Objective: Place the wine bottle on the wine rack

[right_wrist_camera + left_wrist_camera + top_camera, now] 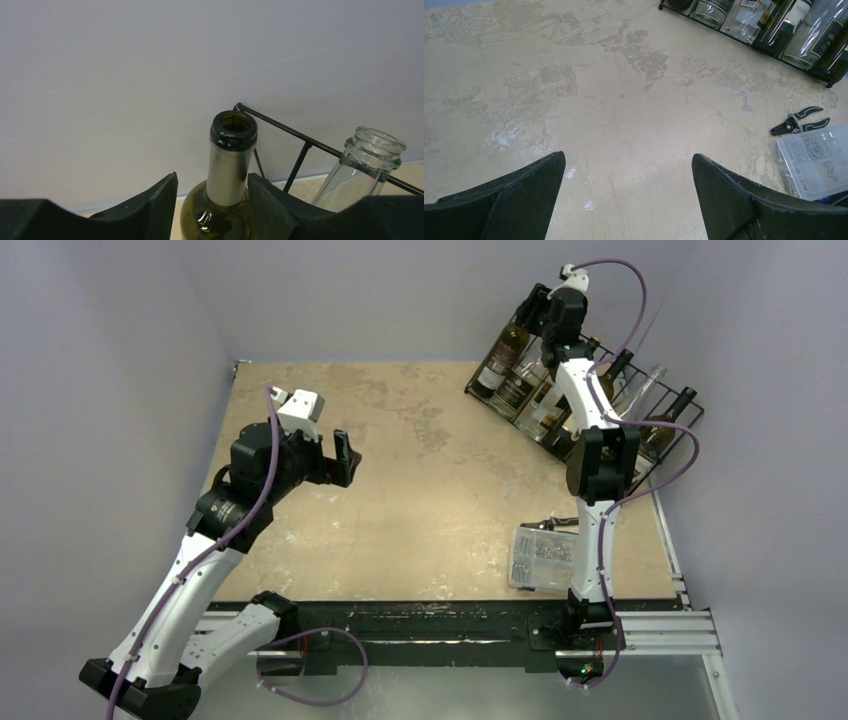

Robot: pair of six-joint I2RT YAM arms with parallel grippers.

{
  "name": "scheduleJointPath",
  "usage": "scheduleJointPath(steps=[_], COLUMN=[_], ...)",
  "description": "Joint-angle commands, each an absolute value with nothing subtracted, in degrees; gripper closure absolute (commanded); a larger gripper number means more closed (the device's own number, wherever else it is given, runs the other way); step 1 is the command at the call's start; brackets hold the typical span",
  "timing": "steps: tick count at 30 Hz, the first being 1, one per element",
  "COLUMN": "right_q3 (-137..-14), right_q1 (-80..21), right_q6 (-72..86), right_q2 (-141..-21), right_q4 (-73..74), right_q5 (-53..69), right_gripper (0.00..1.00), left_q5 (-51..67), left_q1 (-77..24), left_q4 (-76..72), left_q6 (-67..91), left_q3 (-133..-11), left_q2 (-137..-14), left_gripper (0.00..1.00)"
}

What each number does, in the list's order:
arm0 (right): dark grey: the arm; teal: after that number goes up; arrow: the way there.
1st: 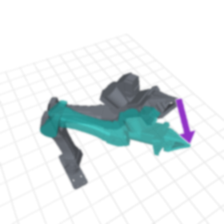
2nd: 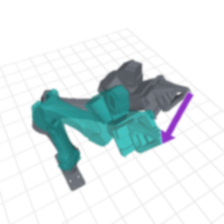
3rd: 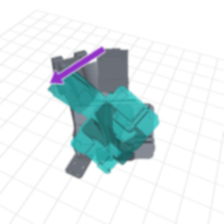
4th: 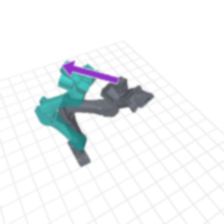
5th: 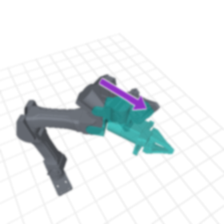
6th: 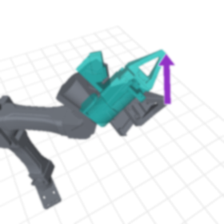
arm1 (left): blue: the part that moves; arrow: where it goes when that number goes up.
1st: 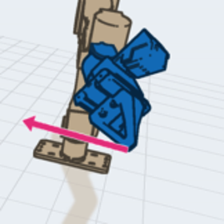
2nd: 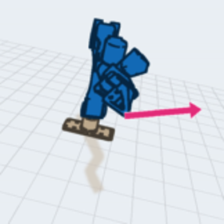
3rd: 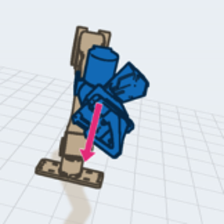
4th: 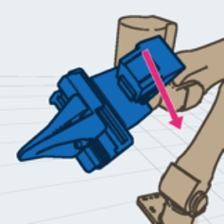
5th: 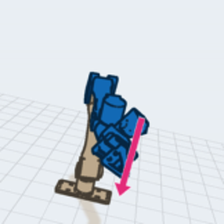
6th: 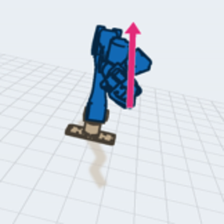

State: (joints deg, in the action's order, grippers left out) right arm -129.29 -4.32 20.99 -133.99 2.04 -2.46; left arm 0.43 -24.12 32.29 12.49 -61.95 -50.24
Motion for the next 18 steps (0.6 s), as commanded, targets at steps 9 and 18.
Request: scheduleJointPath(steps=[9,18], right_q3=[-133.6,-126.7], right_q1=[-4.0,-4.3], right_q6=[19.1,23.1], right_q2=[-134.7,-127.5], right_q4=[1.4,2.7], right_q5=[-6.1,-6.1], right_gripper=[0.26,0.23], left_q5=[1.5,1.7], left_q1=[-23.6,-23.6], left_q4=[31.1,31.2], left_q6=[12.7,13.0], left_q3=[-64.3,-64.3], left_q2=[-50.2,-50.2], left_gripper=[0.02,0.02])
